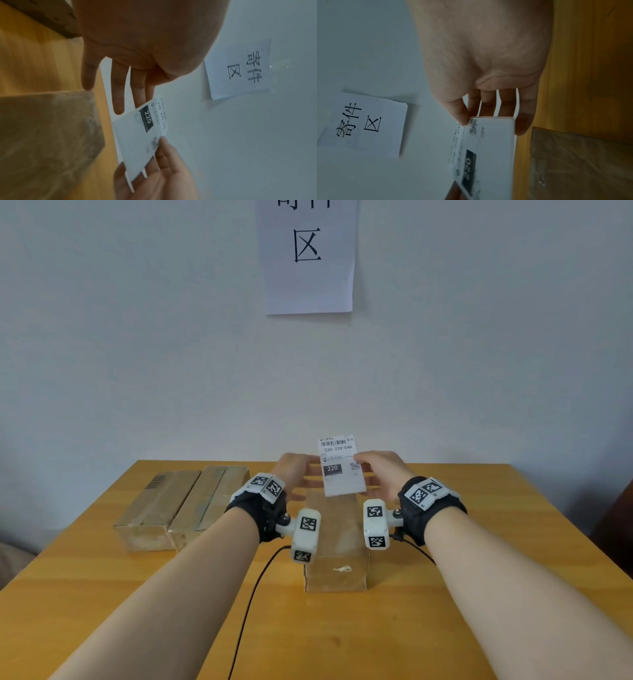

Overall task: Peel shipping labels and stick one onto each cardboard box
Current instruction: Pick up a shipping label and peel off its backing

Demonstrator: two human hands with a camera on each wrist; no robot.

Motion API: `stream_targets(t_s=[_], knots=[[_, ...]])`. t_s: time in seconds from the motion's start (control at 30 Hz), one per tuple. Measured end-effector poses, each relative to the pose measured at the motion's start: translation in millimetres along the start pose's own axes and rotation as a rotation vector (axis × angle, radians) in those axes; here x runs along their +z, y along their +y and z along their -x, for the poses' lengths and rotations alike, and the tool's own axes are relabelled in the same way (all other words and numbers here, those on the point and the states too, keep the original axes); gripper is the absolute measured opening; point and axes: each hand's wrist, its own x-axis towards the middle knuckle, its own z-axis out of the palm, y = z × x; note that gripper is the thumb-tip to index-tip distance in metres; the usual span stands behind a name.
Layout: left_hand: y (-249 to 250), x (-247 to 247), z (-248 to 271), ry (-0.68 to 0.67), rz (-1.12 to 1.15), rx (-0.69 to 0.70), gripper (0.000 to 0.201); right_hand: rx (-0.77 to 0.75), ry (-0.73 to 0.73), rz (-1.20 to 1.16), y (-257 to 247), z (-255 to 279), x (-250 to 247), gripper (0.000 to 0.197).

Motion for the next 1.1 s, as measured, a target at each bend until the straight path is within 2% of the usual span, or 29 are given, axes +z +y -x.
stream_targets(t_s=[0.1,0.23,0.43,0.5,0.57,0.63,0.7,0.77,0.83,1.1], knots=[[8,-2,-1,-0.003,0.079,0.062,0.025,-0.052,-0.028,-0.048,-7,3,3,0.022],[15,-1,-6,0.114,0.112,0.155,0.036,-0.100,-0.105,-0.071,-16,11,4,0.025],[24,-12,-7,0.217,0.297,0.158,0.037,-0.182,-0.160,0.051,-20,16,3,0.025],[27,-14,-8,0.267,0.286,0.167,0.042,-0.206,-0.137,0.062,-23,17,3,0.023],[29,-14,-10,0.354,0.195,0.235,0.045,-0.232,-0.092,0.067,-27,17,5,0.022],[33,-12,-9,0.400,0.085,0.336,0.029,-0.257,-0.057,0.051,-31,17,6,0.022],[38,-8,-5,0.358,0.015,0.394,0.013,-0.282,-0.040,0.031,-35,17,8,0.022],[43,-3,1,0.242,0.002,0.407,0.008,-0.305,-0.041,0.016,-39,17,10,0.020],[48,3,5,0.151,0.005,0.415,0.010,-0.325,-0.051,-0.012,-42,18,12,0.020],[54,8,9,0.088,0.100,0.405,0.016,-0.373,-0.095,-0.106,-48,20,10,0.022]])
